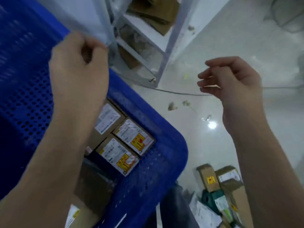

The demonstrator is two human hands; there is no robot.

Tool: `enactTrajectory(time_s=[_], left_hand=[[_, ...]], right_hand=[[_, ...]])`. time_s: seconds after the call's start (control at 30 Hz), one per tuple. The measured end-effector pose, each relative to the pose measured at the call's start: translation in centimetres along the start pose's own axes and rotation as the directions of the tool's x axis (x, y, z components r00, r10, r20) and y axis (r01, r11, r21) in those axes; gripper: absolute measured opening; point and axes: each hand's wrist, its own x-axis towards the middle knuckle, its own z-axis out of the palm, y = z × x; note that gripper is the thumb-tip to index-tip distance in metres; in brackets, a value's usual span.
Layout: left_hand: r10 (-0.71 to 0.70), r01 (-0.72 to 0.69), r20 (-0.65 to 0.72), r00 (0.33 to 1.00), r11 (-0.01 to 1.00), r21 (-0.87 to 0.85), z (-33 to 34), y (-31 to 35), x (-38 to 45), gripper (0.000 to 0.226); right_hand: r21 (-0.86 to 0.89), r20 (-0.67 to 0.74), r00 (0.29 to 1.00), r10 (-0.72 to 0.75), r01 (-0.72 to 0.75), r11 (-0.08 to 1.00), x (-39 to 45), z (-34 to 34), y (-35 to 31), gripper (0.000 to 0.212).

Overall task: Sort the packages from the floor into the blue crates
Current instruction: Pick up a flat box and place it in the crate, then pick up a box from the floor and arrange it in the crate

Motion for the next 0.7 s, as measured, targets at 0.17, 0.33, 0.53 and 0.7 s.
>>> enactTrajectory(time_s=[0.17,0.33,0.53,0.7], left_hand=[[-0.055,0.039,0.495,0.867,0.998,0.042,11.4,5.9,-3.1,0.038],[0.127,-0.280,0.826,0.549,0.959,0.039,18.5,9.4,-14.6,0.014],[-0.364,-0.508,0.929,0.068,0.789,0.346,29.0,4.8,-26.6,0.023],[-0.514,-0.576,0.858,-0.010,0.704,0.415,34.5,1.4,-32.9,0.020]], right_hand=[[-0.200,-0.177,0.924,0.338,-0.370,0.907,-0.9,-10.6,12.6,0.022],[0.066,-0.186,0.497,0.848,-0.855,0.515,-10.3,-20.7,24.6,0.010],[0.255,-0.202,0.198,0.959,-0.935,0.246,-23.6,-29.5,32.2,0.006],[0.351,-0.187,0.192,0.963,-0.903,0.248,-27.7,-33.6,36.1,0.008]])
